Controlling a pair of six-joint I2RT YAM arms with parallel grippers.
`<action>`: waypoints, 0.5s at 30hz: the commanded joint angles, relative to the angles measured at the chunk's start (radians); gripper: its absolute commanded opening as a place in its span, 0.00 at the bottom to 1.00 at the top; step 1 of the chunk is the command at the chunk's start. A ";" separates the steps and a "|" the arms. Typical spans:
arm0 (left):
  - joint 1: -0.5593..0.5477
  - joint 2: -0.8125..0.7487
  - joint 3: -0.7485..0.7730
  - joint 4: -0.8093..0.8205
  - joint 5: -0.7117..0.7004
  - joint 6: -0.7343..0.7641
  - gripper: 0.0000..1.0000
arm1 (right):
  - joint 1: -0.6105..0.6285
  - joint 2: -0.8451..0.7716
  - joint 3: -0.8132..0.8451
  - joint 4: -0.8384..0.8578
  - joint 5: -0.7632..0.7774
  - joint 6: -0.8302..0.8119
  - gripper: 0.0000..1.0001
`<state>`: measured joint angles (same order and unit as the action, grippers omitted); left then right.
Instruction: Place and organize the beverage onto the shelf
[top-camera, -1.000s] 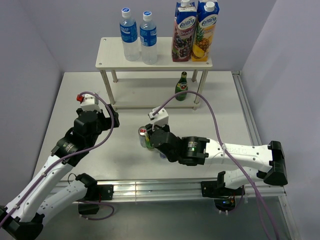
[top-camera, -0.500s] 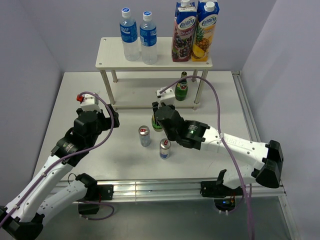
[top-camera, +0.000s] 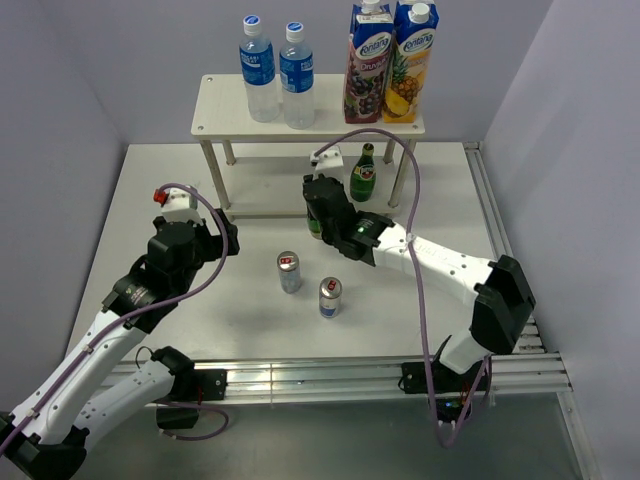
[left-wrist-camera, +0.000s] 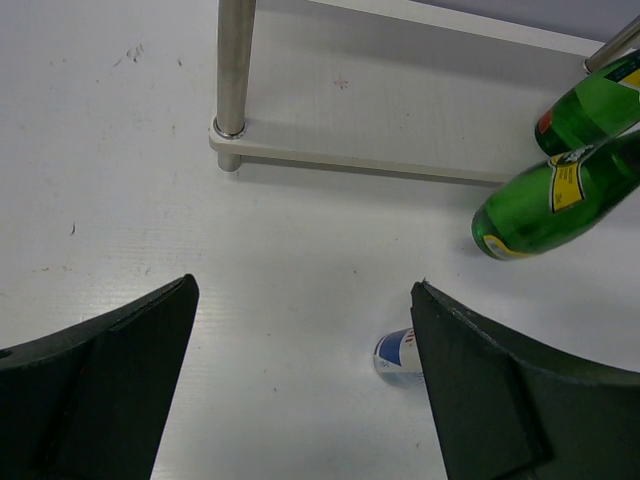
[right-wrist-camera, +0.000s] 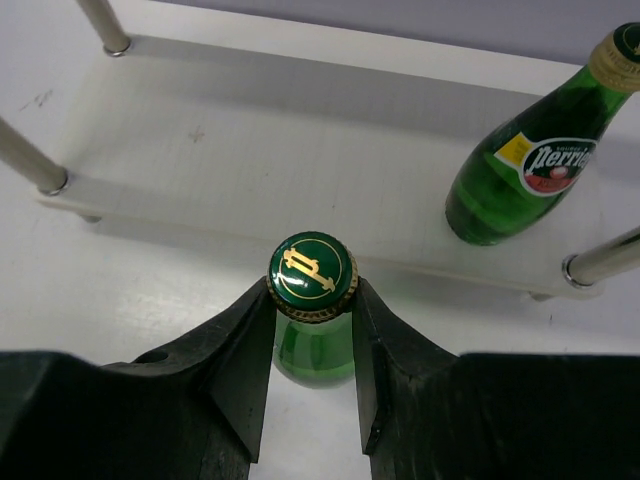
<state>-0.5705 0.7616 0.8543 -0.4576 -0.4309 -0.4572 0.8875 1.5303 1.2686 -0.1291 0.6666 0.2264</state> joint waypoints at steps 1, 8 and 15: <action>0.004 -0.007 0.000 0.013 0.018 0.000 0.94 | -0.039 0.003 0.118 0.213 0.016 -0.032 0.00; 0.004 -0.007 0.000 0.013 0.018 -0.001 0.94 | -0.122 0.088 0.170 0.266 -0.001 -0.052 0.00; 0.004 -0.005 0.000 0.011 0.018 -0.001 0.95 | -0.179 0.149 0.187 0.318 -0.002 -0.048 0.00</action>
<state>-0.5705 0.7620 0.8543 -0.4576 -0.4232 -0.4572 0.7231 1.6981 1.3640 -0.0002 0.6350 0.1871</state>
